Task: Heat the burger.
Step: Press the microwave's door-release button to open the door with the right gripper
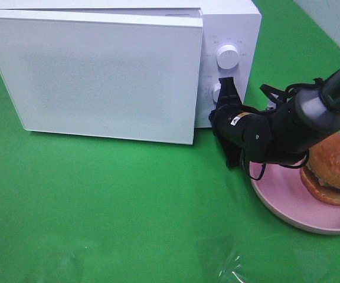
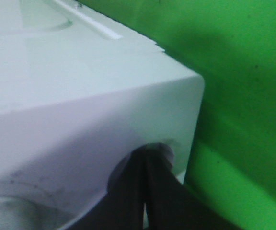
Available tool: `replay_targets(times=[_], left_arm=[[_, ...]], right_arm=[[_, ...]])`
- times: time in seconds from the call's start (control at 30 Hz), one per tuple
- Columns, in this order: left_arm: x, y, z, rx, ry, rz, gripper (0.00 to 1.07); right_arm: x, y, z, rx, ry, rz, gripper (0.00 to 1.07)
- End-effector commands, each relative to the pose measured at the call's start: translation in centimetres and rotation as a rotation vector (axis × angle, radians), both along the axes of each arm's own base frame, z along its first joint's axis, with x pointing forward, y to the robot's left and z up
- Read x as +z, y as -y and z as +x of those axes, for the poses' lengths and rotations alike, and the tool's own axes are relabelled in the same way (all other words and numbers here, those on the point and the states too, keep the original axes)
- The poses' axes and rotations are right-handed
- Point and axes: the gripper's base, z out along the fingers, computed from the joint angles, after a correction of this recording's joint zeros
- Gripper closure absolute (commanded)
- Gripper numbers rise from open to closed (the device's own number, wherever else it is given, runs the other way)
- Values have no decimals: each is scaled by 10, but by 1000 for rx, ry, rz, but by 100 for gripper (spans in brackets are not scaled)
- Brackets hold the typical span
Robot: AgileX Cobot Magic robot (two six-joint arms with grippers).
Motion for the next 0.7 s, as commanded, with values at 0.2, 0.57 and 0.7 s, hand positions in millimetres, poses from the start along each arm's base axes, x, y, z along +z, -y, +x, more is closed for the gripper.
replay_targets(times=[0.2,0.57,0.7], left_arm=[[0,0,-2,3,32,-7,107],[0,0,-2,3,32,-7,107],[0,0,-2,3,32,-7,107]], right_arm=[[37,-5,29,-1,274,18,107],[31,0,9,43,170,-7,107],[34,5,-8,80,153,-31,107]])
